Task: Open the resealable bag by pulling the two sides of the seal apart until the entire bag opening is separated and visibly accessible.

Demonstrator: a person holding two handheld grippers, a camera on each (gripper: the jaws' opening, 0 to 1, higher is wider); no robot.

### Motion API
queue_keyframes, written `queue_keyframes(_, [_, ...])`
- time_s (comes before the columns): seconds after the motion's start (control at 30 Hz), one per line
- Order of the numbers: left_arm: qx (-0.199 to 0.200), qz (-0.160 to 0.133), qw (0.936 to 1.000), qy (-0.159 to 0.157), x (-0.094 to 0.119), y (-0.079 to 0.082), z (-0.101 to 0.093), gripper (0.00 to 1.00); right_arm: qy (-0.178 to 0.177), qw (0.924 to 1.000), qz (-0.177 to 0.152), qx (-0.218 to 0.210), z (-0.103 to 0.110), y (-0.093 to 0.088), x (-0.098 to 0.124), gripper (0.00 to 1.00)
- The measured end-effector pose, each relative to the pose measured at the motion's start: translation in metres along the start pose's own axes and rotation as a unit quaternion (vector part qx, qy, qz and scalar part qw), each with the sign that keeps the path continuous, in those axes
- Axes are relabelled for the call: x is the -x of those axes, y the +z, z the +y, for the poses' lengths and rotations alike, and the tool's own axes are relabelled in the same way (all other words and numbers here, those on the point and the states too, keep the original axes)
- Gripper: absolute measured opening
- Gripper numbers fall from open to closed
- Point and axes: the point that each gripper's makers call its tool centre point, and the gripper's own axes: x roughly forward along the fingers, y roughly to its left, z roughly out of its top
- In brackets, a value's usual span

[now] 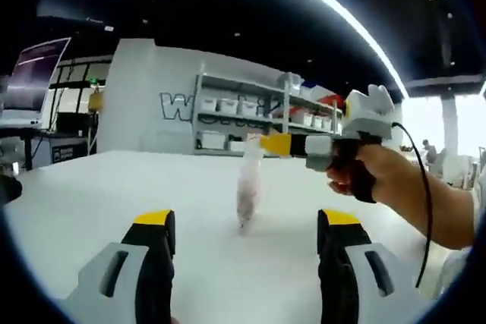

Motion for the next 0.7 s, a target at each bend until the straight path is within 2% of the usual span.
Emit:
queue_keyframes(0.1, [0.015,0.010,0.9996,-0.021,0.005,-0.001,-0.010,0.70,0.001,0.9999,-0.004,-0.009,0.006,-0.002,0.008,0.00])
queue_keyframes(0.33, [0.080,-0.004,0.9952,-0.057,0.015,0.008,-0.035,0.64,-0.003,1.0000,-0.007,-0.005,0.021,-0.010,0.021,0.00])
queue_keyframes(0.47, [0.085,-0.006,0.9942,-0.065,0.017,0.009,-0.043,0.63,0.000,1.0000,-0.006,-0.007,0.024,-0.010,0.022,0.00])
queue_keyframes(0.7, [0.091,-0.003,0.9937,-0.065,0.017,0.005,-0.045,0.63,0.004,0.9999,-0.008,-0.008,0.029,-0.009,0.023,0.00])
